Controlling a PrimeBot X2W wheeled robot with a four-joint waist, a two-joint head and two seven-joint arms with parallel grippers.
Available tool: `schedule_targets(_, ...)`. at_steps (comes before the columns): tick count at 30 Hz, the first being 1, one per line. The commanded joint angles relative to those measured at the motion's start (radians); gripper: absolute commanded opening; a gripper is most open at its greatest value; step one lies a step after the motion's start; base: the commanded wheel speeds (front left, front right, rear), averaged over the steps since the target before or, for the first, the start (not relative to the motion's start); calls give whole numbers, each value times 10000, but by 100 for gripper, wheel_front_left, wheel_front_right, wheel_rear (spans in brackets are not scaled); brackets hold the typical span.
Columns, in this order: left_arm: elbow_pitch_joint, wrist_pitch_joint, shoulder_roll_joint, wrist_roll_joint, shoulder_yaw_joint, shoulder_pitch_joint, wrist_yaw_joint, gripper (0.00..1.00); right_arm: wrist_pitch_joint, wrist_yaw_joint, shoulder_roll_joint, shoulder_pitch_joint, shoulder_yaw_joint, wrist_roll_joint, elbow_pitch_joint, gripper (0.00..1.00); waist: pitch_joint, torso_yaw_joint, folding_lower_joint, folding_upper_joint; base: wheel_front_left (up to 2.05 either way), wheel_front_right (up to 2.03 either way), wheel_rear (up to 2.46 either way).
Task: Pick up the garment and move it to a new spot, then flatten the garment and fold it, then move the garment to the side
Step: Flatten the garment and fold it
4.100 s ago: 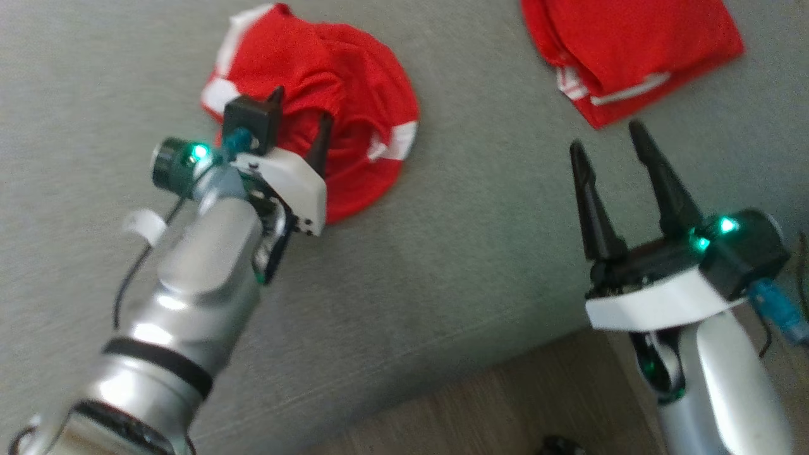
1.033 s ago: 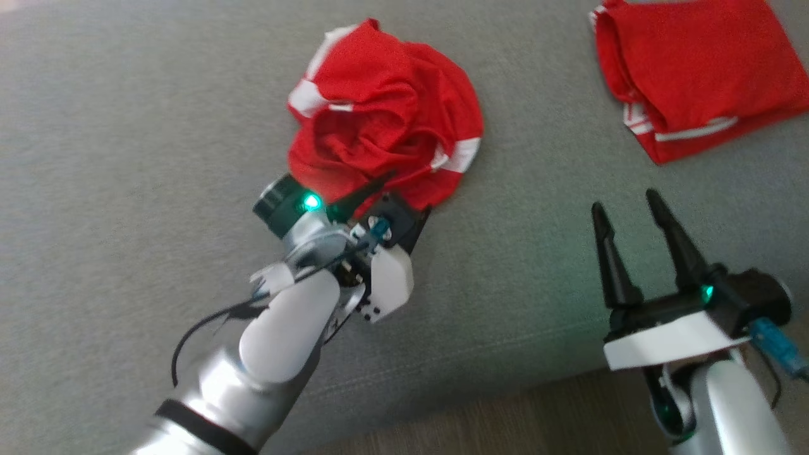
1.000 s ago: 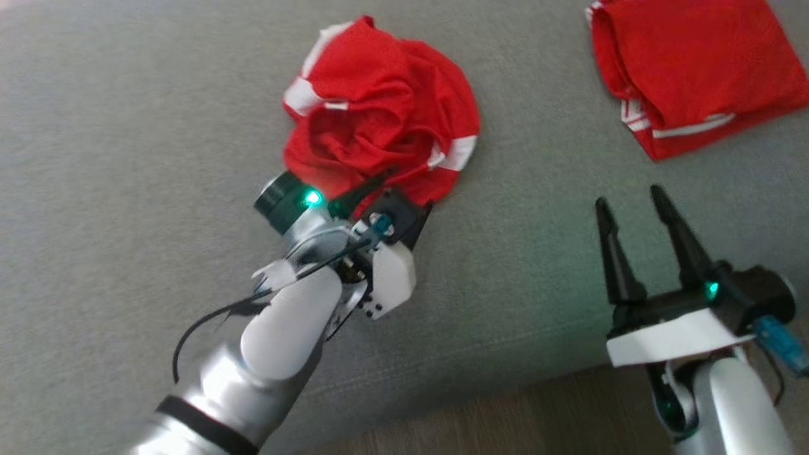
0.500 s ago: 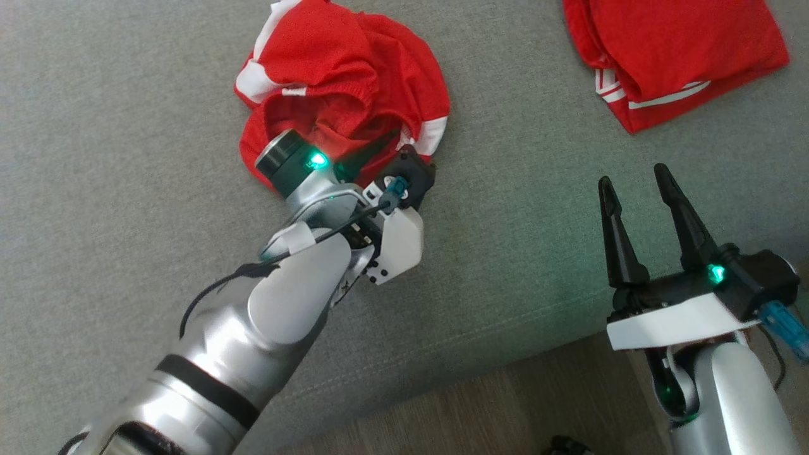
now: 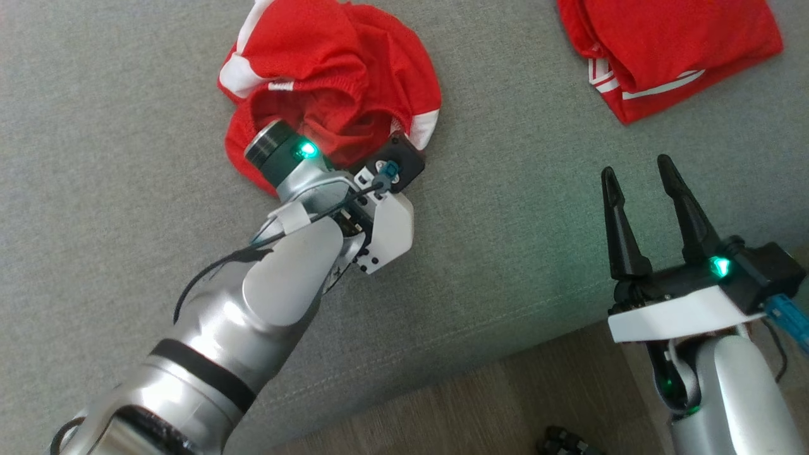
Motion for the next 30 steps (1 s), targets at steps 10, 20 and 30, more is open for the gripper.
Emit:
schedule_targets(10,-1602,-479,28,-2376,761,-1225,-782,0,-65,-4,-60,-158,73,106,-219,100,-604,214,-1,0,0,0,0)
schedule_targets(20,-3993,204,548,-3899,1640,-3125,-990,0,-65,-4,-60,104,-77,49,-181,100,-1315,780,-1,0,0,0,0)
schedule_targets(30,-6595,1175,2590,-4669,2018,617,-31,0,-65,-4,-60,421,-119,-333,-326,100,-1284,1866,-1,0,0,0,0)
